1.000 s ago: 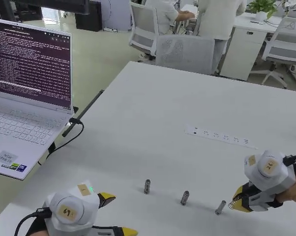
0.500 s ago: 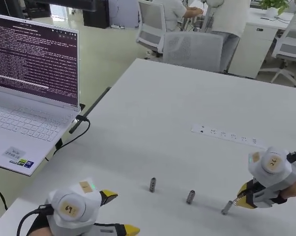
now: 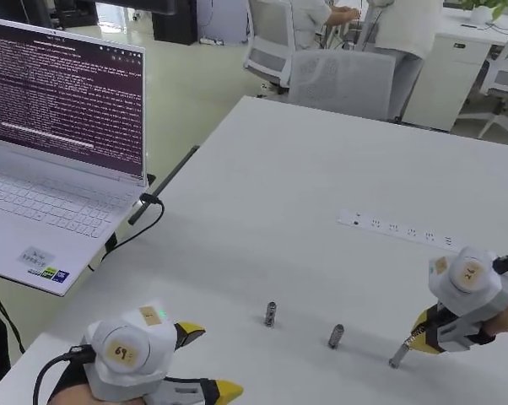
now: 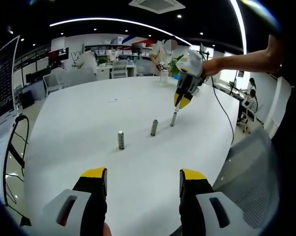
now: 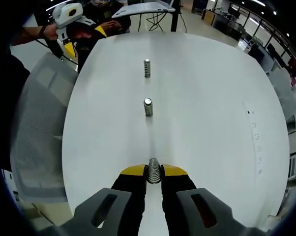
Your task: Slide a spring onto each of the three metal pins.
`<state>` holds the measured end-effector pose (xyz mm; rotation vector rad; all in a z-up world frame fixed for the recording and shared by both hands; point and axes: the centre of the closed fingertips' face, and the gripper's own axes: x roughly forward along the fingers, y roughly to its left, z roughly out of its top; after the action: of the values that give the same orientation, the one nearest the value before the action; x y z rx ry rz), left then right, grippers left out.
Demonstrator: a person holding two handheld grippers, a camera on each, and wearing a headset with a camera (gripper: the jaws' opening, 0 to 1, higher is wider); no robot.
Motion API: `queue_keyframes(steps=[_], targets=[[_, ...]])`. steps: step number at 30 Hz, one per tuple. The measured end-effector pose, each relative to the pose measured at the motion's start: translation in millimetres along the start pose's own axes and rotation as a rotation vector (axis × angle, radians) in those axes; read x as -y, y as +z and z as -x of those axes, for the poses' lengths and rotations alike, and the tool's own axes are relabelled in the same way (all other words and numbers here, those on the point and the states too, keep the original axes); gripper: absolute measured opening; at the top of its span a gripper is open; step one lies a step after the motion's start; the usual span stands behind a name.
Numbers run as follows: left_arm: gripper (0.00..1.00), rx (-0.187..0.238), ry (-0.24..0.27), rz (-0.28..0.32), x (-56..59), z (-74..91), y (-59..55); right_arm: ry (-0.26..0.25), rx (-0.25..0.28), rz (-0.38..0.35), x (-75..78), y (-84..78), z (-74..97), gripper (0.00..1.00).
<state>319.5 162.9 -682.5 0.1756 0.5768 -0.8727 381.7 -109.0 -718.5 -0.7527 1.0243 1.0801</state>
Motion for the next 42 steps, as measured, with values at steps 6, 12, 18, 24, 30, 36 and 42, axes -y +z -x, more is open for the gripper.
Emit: queue_keyframes(steps=[6, 12, 18, 24, 30, 36, 42], targets=[[0.55, -0.004, 0.0, 0.014, 0.9, 1.3, -3.5, 0.008, -0.009, 0.004, -1.4, -0.9, -4.6, 0.09], [0.54, -0.008, 0.001, 0.017, 0.3, 1.6, -4.4, 0.013, -0.019, 0.013, -1.3, -2.3, -9.7, 0.09], [0.54, -0.006, 0.003, 0.019, -0.7, 1.3, -2.8, 0.018, -0.045, 0.036, -1.7, -5.9, -16.2, 0.09], [0.54, -0.008, 0.004, 0.02, -1.0, 1.0, -3.1, 0.026, -0.053, 0.045, -2.8, -6.4, -22.4, 0.09], [0.54, -0.01, 0.01, 0.024, -3.0, 2.5, -3.4, 0.034, -0.066, 0.048, -1.6, -8.6, -29.6, 0.09], [0.54, -0.014, 0.014, 0.028, -3.6, 3.1, -5.8, 0.038, -0.087, 0.064, -3.5, -12.4, -37.8, 0.09], [0.54, -0.014, 0.016, 0.03, -4.0, 4.0, -5.7, 0.038, -0.113, 0.088, -3.0, -16.3, -46.2, 0.09]])
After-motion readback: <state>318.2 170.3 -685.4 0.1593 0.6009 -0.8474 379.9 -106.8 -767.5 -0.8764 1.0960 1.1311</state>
